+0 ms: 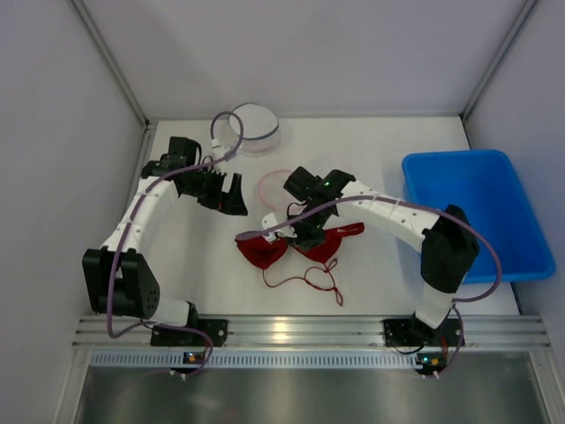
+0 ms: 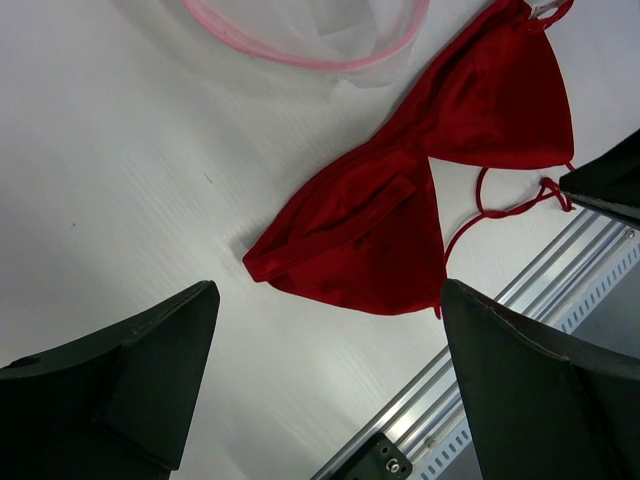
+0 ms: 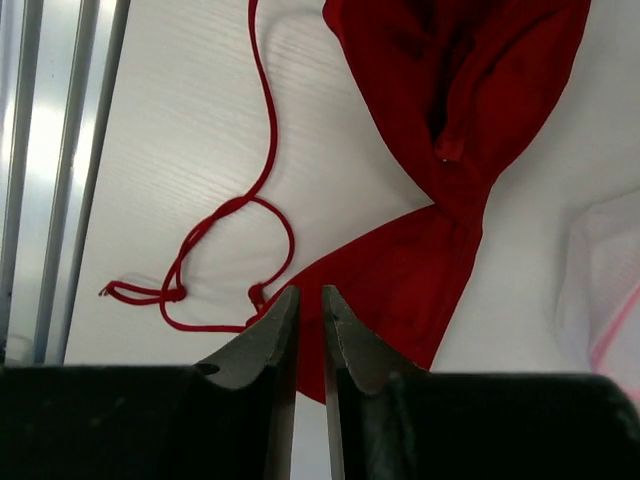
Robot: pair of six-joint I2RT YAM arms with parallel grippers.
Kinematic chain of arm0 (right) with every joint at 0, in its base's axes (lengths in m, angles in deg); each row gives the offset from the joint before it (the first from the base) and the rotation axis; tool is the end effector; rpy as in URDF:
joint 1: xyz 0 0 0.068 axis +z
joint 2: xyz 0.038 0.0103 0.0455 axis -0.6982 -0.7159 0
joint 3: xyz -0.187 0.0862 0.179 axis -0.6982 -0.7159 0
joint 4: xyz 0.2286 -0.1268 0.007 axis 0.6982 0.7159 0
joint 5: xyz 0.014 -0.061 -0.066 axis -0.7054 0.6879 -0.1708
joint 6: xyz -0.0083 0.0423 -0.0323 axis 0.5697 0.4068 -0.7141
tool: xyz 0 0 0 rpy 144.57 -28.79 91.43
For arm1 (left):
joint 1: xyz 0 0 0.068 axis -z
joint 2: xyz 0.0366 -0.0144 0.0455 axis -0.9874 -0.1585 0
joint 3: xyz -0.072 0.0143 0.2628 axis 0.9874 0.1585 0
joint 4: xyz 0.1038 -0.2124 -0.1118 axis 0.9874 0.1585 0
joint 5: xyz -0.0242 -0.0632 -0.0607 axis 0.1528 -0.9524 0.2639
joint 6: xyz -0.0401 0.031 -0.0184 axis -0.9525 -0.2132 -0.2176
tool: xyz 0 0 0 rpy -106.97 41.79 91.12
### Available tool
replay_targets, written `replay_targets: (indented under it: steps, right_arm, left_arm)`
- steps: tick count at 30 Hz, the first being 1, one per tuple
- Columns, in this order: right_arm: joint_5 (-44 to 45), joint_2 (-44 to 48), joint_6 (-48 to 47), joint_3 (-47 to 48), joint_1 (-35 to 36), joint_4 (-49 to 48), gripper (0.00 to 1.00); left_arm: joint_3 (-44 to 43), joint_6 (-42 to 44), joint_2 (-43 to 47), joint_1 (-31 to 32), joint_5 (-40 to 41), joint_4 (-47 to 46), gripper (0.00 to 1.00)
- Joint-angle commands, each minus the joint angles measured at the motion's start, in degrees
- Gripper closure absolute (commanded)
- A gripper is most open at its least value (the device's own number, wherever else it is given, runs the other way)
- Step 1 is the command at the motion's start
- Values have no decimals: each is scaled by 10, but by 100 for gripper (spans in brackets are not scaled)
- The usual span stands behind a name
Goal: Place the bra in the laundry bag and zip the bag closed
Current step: Adjust the bra at the center of the board.
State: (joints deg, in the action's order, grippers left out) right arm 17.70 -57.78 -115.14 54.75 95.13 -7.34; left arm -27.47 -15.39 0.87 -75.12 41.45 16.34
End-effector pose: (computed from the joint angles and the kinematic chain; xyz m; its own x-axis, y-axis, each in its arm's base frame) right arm 0.2066 0.2782 0.2640 0.3171 -0.8132 -0.4880 -0.9272 -0.3739 0.0207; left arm 0.2863 -0.0497 0.2933 -0.7928 0.2499 -0.5559 0.5228 0.7475 -0.4097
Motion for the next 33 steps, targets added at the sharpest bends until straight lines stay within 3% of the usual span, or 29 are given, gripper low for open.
replay_targets:
  steps: [1,4,5,7,10,19,33]
  right_arm:
    - [-19,10,48,31,-8,-34,82]
    - [-20,51,39,14,-66,-20,63]
    - [-21,60,31,9,-105,-13,49]
    - [1,76,10,-9,-136,17,42]
    - [24,64,25,-33,-179,50,40]
    - [39,-8,83,-50,-219,-3,45]
    - [26,-77,86,-36,-222,-32,50]
  left_arm:
    - [14,5,31,0,-5,-12,2]
    - [17,10,35,0,-5,-13,2]
    - [20,12,35,0,-9,-13,2]
    - [22,12,30,0,-17,-18,2]
    - [21,4,13,0,-35,-30,2]
    - [13,-7,30,0,-19,-39,2]
    - [17,-7,30,0,-14,-39,2]
